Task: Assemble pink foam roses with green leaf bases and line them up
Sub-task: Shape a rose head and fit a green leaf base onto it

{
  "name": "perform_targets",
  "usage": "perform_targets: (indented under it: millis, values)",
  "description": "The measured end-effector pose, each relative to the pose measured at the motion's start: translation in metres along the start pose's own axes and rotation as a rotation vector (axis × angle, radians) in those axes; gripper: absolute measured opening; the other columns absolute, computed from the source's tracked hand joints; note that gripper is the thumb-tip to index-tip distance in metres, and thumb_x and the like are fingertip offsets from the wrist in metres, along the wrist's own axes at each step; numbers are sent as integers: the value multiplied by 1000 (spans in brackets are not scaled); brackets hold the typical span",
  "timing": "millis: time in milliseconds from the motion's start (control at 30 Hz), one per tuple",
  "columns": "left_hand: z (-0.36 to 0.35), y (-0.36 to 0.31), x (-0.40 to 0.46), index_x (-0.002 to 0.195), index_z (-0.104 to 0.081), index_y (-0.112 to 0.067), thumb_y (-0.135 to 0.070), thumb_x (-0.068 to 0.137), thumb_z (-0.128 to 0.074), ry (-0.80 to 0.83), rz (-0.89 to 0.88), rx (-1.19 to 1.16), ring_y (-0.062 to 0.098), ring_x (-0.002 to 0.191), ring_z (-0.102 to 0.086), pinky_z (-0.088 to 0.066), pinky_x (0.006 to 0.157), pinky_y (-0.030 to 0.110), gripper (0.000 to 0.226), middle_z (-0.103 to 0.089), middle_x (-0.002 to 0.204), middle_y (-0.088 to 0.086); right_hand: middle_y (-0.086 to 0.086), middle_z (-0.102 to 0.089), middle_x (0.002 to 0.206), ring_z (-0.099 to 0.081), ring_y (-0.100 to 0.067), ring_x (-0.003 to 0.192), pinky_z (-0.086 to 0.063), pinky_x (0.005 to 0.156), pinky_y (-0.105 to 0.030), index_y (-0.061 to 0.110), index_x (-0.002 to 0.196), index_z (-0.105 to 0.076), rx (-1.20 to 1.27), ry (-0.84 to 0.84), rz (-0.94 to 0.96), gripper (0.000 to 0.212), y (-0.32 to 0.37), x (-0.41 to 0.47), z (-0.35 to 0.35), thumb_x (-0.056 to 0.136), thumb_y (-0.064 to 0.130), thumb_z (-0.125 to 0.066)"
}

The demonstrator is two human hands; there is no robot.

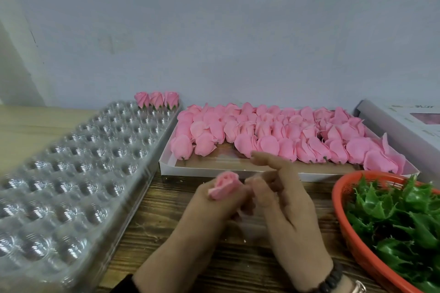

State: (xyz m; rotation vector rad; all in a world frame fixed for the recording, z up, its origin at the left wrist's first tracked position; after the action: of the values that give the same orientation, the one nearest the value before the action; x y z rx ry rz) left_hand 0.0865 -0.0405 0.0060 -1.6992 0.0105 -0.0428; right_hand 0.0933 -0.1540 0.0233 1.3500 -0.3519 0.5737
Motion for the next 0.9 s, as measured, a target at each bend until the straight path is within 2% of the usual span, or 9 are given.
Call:
perform_targets:
  millis: [33, 167, 233, 300, 467, 600, 733, 800, 900]
  values:
    - [2, 1, 2, 84, -72, -8, -24, 76, -70, -81, -11, -118, 35, 89, -63, -52, 83, 41, 18, -68, 93, 20, 10, -61, 85, -60, -7, 81, -44, 67, -8, 32, 103, -56, 36, -42, -54, 23, -4, 0, 1, 81, 33, -59]
    - [0, 2, 3, 82, -72, -10, -29, 58, -72, -241, 12, -542, 21, 84, -61, -53, 74, 28, 30, -67, 86, 12, 10, -65, 88, -60, -2, 81, -42, 71, -8, 28, 93, -53, 44, 51, -185, 41, -13, -3, -12, 66, 8, -78]
    - [-7, 4, 0, 83, -73, -11, -31, 60, -73, -232, 73, -589, 22, 80, -63, -52, 80, 34, 31, -68, 84, 12, 18, -63, 88, -60, 0, 78, -42, 67, -6, 29, 94, -52, 35, 114, -214, 43, -13, -6, -20, 63, 18, -79]
    - [-12, 5, -2, 76, -75, -14, -30, 60, -72, -216, 96, -596, 21, 77, -65, -49, 84, 37, 23, -69, 82, 12, 12, -64, 86, -60, -2, 75, -43, 65, -8, 30, 93, -52, 17, 89, -232, 40, -15, -7, -21, 61, 26, -75]
    - [-15, 3, -4, 76, -75, -12, -31, 62, -69, -113, 146, -606, 23, 84, -66, -50, 88, 40, 24, -69, 89, 14, 4, -56, 67, -49, -1, 54, -39, 54, -12, 11, 82, -62, 113, 99, -287, 19, -13, -4, -16, 69, 5, -74]
    - [-8, 0, -2, 58, -69, -15, -29, 67, -75, -81, 168, -556, 29, 92, -60, -36, 103, 51, 17, -71, 98, 13, 1, -52, 56, -46, -7, 55, -40, 53, -17, 4, 80, -65, 228, 237, -345, 24, -12, -3, -14, 70, 26, -70]
    - [-7, 1, 0, 66, -73, -11, -28, 64, -76, -78, 143, -605, 27, 82, -66, -52, 85, 41, 18, -67, 84, 15, -9, -62, 75, -53, -12, 65, -47, 62, -32, 17, 91, -63, 230, 219, -349, 22, -12, -5, -16, 73, 16, -75]
    - [-6, 2, -1, 66, -73, -11, -30, 61, -72, -94, 151, -582, 25, 82, -65, -53, 78, 38, 20, -69, 92, 16, -8, -57, 65, -50, -12, 59, -42, 57, -26, 9, 82, -64, 215, 222, -349, 18, -13, -4, -15, 74, 22, -75]
    - [-5, 1, 0, 53, -63, -18, -30, 64, -78, -64, 130, -461, 23, 69, -55, -38, 54, 27, 22, -71, 96, 10, -4, -55, 54, -50, -10, 53, -40, 55, -18, 11, 67, -65, 291, 292, -406, 23, -13, -3, -14, 76, 32, -66]
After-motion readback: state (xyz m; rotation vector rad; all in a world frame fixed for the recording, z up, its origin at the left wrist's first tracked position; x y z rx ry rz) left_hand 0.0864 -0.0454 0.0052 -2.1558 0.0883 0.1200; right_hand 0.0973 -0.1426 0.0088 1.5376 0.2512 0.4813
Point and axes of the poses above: each hand's wrist, its own x-axis towards the middle knuckle, its own z-axis out of the back of the hand, y = z × x, the point moved 3 cm from there along x, towards the middle knuckle
